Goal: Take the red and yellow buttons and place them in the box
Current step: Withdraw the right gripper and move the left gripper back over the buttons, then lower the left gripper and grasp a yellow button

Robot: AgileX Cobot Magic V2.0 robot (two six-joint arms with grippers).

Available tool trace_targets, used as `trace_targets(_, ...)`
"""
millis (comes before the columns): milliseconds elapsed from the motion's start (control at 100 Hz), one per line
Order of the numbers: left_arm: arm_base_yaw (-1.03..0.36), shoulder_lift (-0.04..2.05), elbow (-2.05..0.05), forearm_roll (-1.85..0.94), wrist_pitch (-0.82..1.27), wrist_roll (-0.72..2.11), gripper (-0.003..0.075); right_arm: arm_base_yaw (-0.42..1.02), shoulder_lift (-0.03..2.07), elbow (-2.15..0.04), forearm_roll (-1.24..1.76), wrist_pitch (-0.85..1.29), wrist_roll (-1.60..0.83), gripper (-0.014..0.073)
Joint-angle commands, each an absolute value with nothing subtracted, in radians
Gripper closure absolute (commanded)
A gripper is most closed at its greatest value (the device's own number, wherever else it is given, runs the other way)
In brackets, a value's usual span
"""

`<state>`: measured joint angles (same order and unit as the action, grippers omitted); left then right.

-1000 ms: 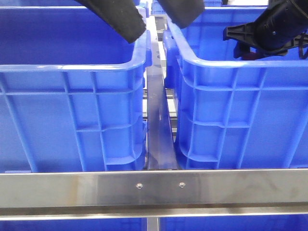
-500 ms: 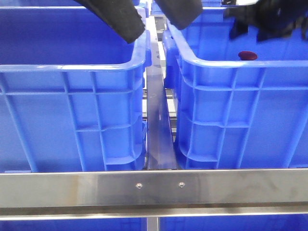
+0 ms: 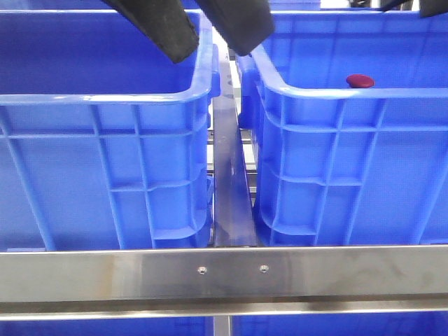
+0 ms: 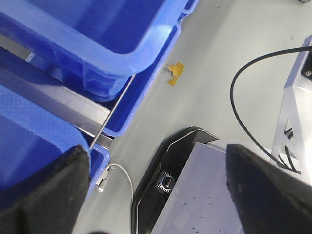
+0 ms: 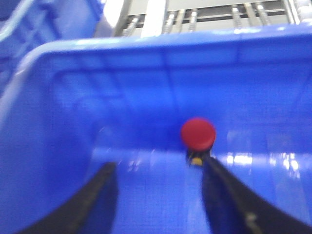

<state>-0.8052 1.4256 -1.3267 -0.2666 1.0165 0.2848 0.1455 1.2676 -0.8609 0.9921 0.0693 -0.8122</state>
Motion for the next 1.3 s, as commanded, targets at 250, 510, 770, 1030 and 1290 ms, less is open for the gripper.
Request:
trace_targets(250, -0.814, 1.388, -1.352, -0.287, 0.974, 0.283, 0.0174, 0.144, 0.859, -0.592, 0.992, 0.122, -0.822, 0.0664)
trace_targets(510, -0.814, 1.388, -1.352, -0.27, 0.924, 0.283, 0.0174, 0.144, 0.585, -0.439, 0.992, 0.126, -0.822, 0.0662)
trace_targets(770, -0.736, 1.386, -1.352, -0.202, 0.849, 0.168, 0.0175, 0.144, 0.485, -0.376, 0.99, 0.124, -0.822, 0.0662)
trace_targets(1030, -0.527, 1.386, -1.352, -0.202, 0.797, 0.088, 0.0175, 0.144, 0.485, -0.363, 0.99, 0.122, -0.822, 0.0662)
trace_targets(1290, -0.35, 1.421, -1.352, -0.183, 0.759, 0.061, 0.0175, 0.144, 0.485, -0.363, 0.991, 0.122, -0.822, 0.0662)
